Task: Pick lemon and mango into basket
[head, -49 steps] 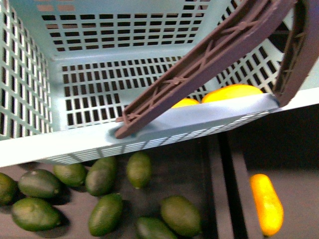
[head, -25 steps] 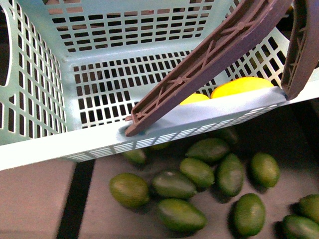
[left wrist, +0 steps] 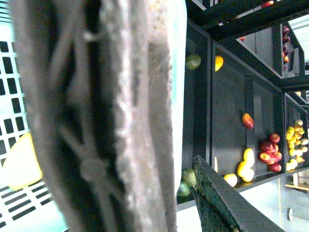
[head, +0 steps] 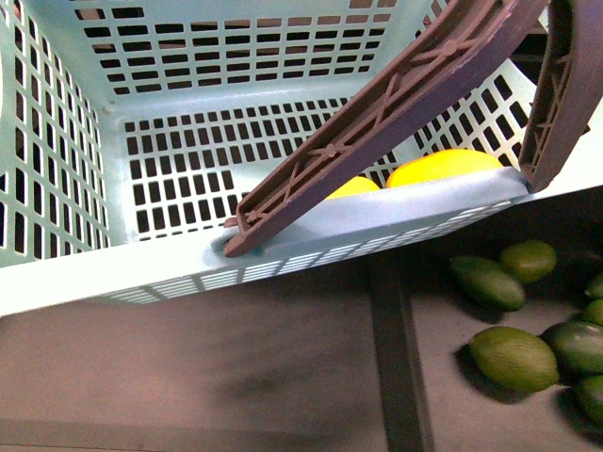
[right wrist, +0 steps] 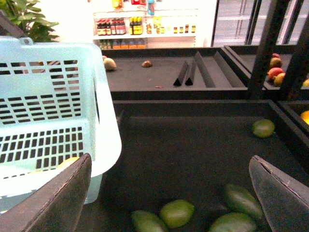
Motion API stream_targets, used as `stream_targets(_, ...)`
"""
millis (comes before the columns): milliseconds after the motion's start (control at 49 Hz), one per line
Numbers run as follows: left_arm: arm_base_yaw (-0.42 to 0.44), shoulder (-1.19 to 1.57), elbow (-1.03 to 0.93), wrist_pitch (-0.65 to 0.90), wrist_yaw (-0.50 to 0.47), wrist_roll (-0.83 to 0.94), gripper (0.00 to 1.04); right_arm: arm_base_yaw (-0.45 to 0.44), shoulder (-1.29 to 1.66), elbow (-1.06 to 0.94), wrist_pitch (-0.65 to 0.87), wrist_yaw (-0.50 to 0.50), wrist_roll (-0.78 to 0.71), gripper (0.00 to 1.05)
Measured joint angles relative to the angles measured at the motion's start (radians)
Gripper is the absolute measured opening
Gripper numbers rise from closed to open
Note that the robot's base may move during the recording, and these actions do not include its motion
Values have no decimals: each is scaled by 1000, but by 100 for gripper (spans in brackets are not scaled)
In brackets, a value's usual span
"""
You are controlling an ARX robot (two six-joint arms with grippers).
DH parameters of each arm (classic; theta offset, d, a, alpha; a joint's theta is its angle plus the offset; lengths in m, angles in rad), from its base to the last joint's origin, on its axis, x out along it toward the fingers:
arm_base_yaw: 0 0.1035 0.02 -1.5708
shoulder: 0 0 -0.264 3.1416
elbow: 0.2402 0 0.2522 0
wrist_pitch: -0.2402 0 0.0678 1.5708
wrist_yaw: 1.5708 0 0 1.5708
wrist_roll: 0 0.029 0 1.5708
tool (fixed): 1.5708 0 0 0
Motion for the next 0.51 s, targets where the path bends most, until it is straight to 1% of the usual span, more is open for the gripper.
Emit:
stream_targets(163,12,0,0,0,-3,-5,29,-3,0,-1,0,-10,0,96)
stream_targets(224,15,-2,0,0,-23,1,29,-3,0,-1,0,-9,0,96)
stream_targets(245,11,-2,0,7,-69,-7,29,-3,0,-1,0,-6,0,96)
stream_targets(265,2,-1,-2,31,-173,-43,29,-3,0,-1,0,-6,0,96)
stream_targets(286,-6,3,-2,46,-232,-69,29,-3,0,-1,0,-6,0,96)
stream_targets(306,-10,8,-2,61,-353,-132,29,-3,0,-1,0,-6,0,96)
stream_targets(367,-7,23,3,80,-533,-268,29,-3,0,-1,0,-4,0,96)
stream_targets(408,11,43,21,83,-560,-304,29,-3,0,-1,0,-2,0,96)
stream_targets(510,70,142,109,36,-551,-359,29,-3,0,-1,0,-2,0,96)
